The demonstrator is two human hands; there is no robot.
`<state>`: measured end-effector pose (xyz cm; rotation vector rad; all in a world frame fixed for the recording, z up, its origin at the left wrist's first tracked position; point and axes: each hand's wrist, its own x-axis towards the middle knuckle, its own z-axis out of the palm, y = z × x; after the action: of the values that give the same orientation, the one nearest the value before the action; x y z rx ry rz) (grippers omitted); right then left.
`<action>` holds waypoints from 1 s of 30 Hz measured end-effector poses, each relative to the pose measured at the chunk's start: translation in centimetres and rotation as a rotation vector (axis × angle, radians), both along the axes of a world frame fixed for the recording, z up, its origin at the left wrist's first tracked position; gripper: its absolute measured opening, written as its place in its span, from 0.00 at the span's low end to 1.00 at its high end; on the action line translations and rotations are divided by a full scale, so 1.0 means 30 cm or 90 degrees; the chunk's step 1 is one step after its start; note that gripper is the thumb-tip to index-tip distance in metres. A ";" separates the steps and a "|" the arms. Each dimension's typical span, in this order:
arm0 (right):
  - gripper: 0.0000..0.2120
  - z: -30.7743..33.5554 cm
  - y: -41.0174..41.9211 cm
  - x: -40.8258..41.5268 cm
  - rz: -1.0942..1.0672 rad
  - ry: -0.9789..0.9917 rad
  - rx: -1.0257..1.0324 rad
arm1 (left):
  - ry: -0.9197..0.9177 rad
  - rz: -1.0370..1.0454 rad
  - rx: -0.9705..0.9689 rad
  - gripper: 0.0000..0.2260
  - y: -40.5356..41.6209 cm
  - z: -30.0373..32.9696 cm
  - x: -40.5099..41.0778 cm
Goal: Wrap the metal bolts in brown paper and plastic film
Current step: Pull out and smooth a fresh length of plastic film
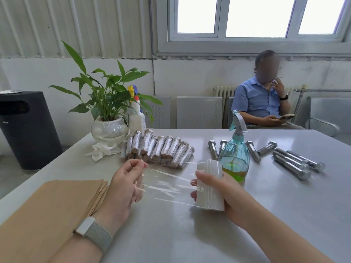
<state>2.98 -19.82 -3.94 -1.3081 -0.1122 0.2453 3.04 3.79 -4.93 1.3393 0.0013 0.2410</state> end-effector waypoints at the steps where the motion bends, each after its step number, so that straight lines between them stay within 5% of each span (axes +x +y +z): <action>1: 0.25 0.001 -0.010 0.005 -0.004 0.016 0.000 | 0.001 0.000 0.004 0.08 0.006 0.001 0.003; 5: 0.25 0.023 -0.076 0.028 0.075 0.108 0.034 | -0.004 0.002 -0.004 0.08 0.043 0.010 0.010; 12: 0.25 0.033 -0.129 0.049 0.048 0.069 0.014 | 0.014 0.059 0.053 0.09 0.096 0.007 0.043; 20: 0.24 0.057 -0.182 0.040 0.045 0.144 -0.029 | 0.007 0.214 0.417 0.09 0.139 0.008 0.046; 30: 0.33 0.047 -0.262 -0.029 -0.037 0.095 -0.209 | 0.099 0.177 0.790 0.10 0.180 0.021 -0.065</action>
<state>2.10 -27.68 -2.55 -1.6105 0.0972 0.3204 1.08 9.17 -4.30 2.5989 0.1983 0.3958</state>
